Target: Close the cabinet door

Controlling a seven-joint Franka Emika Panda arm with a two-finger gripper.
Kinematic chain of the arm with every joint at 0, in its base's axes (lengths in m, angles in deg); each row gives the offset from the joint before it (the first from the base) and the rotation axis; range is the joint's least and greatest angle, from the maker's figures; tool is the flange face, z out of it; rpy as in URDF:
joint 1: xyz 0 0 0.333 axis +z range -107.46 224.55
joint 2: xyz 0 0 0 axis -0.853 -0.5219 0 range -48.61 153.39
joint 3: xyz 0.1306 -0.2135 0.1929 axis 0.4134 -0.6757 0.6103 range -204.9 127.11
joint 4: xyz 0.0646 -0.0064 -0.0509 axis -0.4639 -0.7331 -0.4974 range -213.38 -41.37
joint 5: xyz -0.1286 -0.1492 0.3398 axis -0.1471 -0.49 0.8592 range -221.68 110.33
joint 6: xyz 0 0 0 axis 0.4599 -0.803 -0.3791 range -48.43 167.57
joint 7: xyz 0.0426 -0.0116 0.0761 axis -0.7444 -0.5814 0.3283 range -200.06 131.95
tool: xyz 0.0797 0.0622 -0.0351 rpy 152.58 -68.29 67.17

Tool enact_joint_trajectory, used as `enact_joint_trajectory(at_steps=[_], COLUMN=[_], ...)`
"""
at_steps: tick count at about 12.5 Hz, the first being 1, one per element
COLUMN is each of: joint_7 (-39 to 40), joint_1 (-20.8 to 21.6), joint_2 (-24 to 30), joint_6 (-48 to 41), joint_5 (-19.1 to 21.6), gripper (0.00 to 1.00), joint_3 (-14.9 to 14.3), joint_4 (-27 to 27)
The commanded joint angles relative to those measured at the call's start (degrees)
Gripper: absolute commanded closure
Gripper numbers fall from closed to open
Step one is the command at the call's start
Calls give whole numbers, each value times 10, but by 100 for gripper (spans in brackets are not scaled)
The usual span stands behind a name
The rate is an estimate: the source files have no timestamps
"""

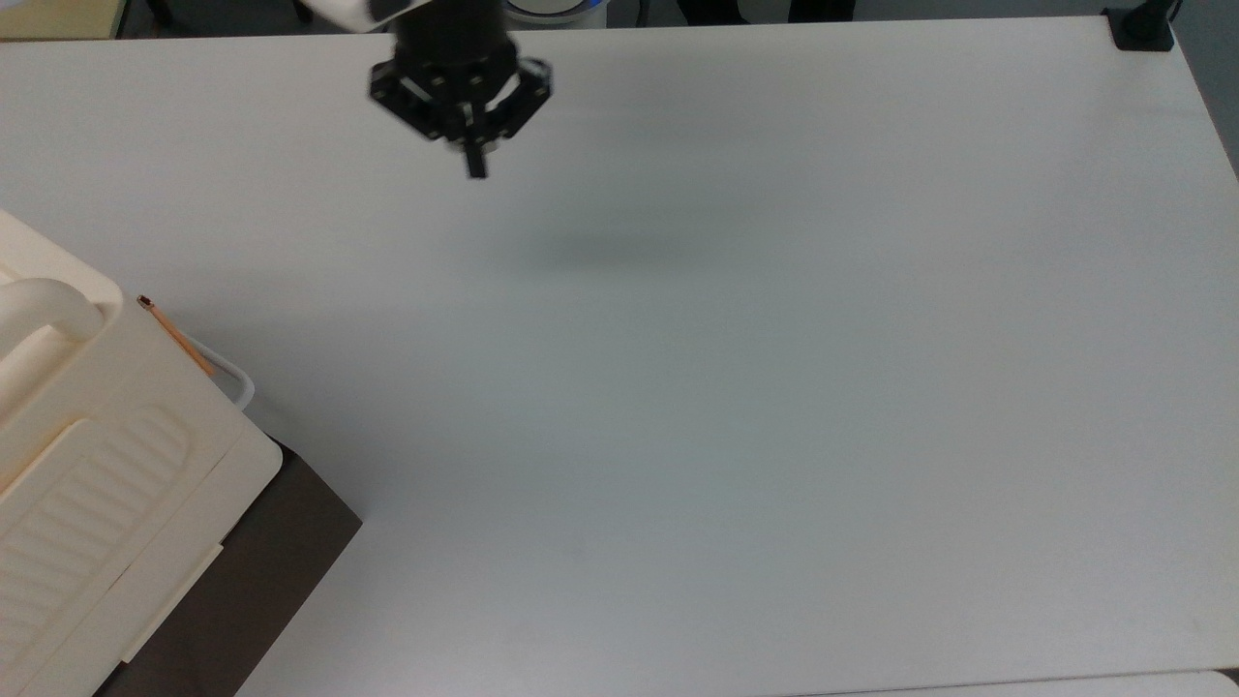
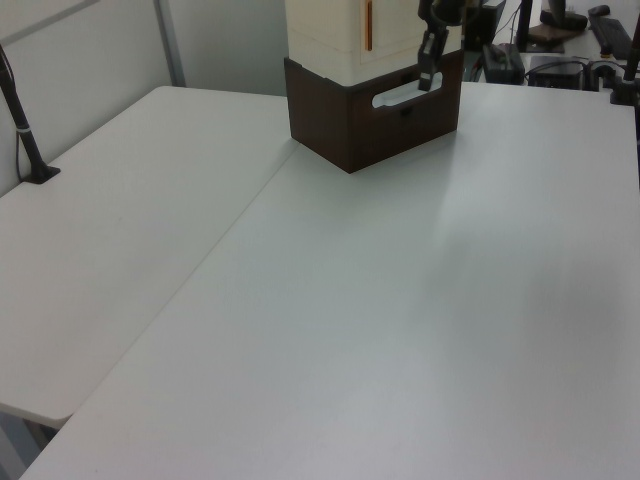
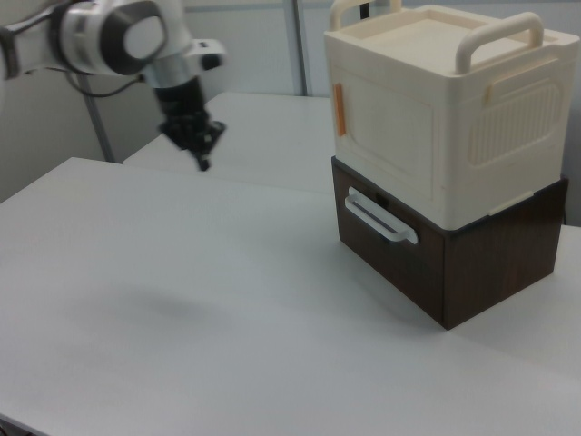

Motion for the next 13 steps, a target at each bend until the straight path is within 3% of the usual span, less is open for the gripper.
enact_joint_trajectory(at_steps=[1, 2, 3, 4, 5, 13], joint_7=[-31, -31, -32, -33, -34, -68], joint_1=[13, 14, 15, 15, 14, 6], joint_2=[67, 71, 71, 71, 71, 71], joint_6=[-64, -73, -80, -86, -94, -126], joint_5=[-24, -24, -30, -41, -62, -67], gripper=[92, 75, 52, 16, 2, 0], joint_3=[38, 41, 41, 42, 42, 39], joint_4=[-67, -68, -67, -66, -65, -49])
